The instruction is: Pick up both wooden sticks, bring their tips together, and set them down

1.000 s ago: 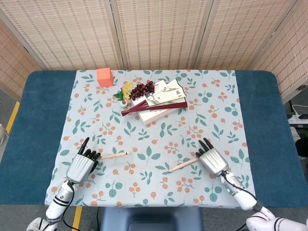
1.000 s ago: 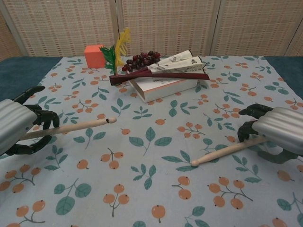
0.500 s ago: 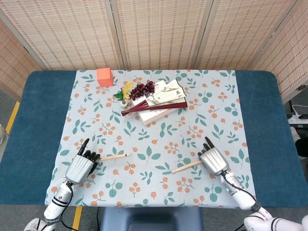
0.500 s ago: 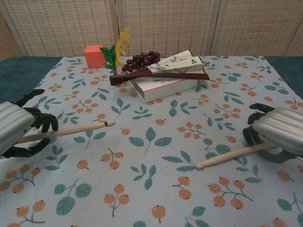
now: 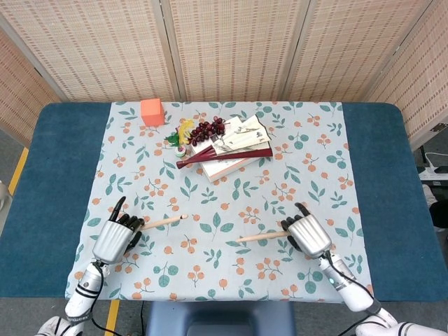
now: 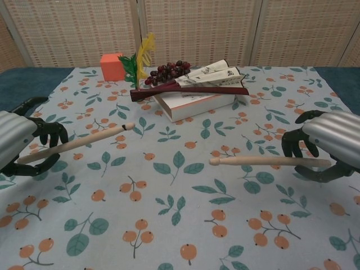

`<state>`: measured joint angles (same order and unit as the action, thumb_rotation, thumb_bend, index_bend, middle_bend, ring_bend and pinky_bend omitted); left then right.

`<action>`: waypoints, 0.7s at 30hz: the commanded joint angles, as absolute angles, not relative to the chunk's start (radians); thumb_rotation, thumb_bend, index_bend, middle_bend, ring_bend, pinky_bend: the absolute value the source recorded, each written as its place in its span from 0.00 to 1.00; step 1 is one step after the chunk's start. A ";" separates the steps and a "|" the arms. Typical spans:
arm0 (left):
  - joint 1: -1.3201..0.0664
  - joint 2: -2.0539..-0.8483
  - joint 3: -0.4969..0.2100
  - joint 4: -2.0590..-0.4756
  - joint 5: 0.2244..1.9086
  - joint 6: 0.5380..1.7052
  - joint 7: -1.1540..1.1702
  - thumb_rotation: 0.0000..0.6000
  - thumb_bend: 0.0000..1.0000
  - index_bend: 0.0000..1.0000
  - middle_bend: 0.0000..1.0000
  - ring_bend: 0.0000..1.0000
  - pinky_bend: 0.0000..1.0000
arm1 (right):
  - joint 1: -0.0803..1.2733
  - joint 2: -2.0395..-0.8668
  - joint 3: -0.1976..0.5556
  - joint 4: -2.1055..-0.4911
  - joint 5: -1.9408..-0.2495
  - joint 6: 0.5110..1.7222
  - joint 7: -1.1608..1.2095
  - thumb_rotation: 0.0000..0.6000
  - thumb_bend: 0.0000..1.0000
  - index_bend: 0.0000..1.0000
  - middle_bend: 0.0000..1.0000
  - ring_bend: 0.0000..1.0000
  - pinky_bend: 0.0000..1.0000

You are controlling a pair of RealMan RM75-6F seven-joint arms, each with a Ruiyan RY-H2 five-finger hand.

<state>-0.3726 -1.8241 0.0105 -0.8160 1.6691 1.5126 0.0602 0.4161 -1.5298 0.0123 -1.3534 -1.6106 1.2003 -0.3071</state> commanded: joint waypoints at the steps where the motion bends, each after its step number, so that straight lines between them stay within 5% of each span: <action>1: -0.393 -1.797 -0.021 -0.935 1.629 1.458 0.054 1.00 0.50 0.87 0.90 0.50 0.05 | 0.434 -1.479 0.035 -1.481 -1.608 1.203 -0.213 1.00 0.37 1.00 0.89 0.58 0.19; 13: -0.445 -1.756 -0.146 -1.412 1.483 1.346 0.181 1.00 0.50 0.88 0.91 0.52 0.05 | 0.523 -1.520 0.113 -1.604 -1.539 1.114 -0.191 1.00 0.37 1.00 0.89 0.58 0.19; 21: -0.441 -1.739 -0.137 -1.596 1.437 1.322 0.286 1.00 0.51 0.88 0.91 0.53 0.05 | 0.545 -1.556 0.139 -1.593 -1.508 1.117 -0.207 1.00 0.37 1.00 0.89 0.58 0.19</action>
